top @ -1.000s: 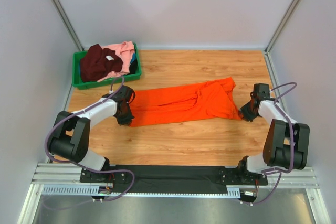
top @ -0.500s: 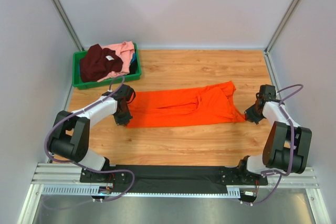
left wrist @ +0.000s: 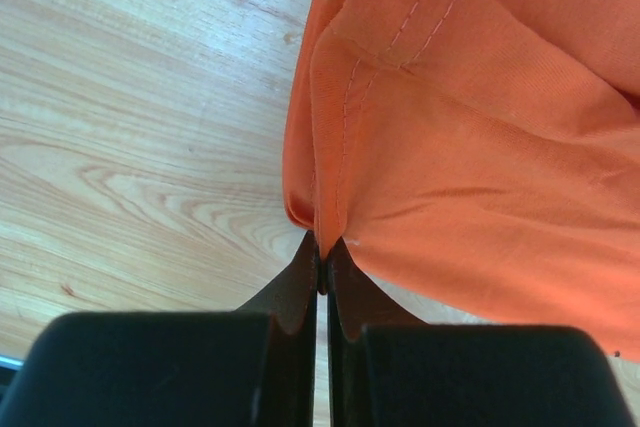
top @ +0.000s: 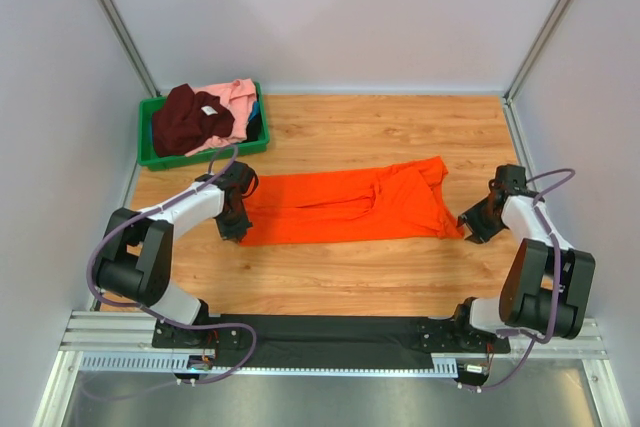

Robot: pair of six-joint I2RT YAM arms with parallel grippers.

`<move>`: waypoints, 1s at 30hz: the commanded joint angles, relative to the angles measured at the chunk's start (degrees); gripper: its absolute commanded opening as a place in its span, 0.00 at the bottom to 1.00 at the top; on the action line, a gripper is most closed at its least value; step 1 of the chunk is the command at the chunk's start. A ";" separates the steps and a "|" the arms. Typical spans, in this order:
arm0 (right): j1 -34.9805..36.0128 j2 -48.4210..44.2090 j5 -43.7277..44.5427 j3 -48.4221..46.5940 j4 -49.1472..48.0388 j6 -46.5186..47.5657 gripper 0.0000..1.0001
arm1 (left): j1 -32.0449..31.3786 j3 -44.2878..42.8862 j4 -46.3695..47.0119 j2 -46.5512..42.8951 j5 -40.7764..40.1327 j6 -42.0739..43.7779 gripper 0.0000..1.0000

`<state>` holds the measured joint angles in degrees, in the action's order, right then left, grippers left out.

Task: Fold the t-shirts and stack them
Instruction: Fold the tshirt

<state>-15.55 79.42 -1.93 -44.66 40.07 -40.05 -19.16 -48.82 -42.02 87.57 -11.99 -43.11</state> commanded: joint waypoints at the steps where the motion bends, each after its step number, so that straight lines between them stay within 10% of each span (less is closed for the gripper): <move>1: -0.27 -3.04 -2.11 0.80 1.68 -4.32 0.41 | -0.09 -0.31 0.71 0.23 1.17 0.84 0.00; 13: -0.36 -1.72 1.85 4.85 -5.08 -12.33 0.41 | -0.27 0.13 1.33 -0.12 1.71 1.45 0.00; 18: -0.62 0.91 5.44 3.80 -6.42 -10.58 0.00 | -0.27 -0.75 0.01 0.50 0.13 1.63 0.00; 30: -2.20 -3.66 9.86 1.60 -3.95 -0.91 0.01 | -0.18 -2.77 -4.47 2.16 -5.32 1.01 0.00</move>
<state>-17.45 77.56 6.55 -41.74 37.08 -44.16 -19.27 -50.09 -44.23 88.92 -14.59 -42.68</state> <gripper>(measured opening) 0.005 0.009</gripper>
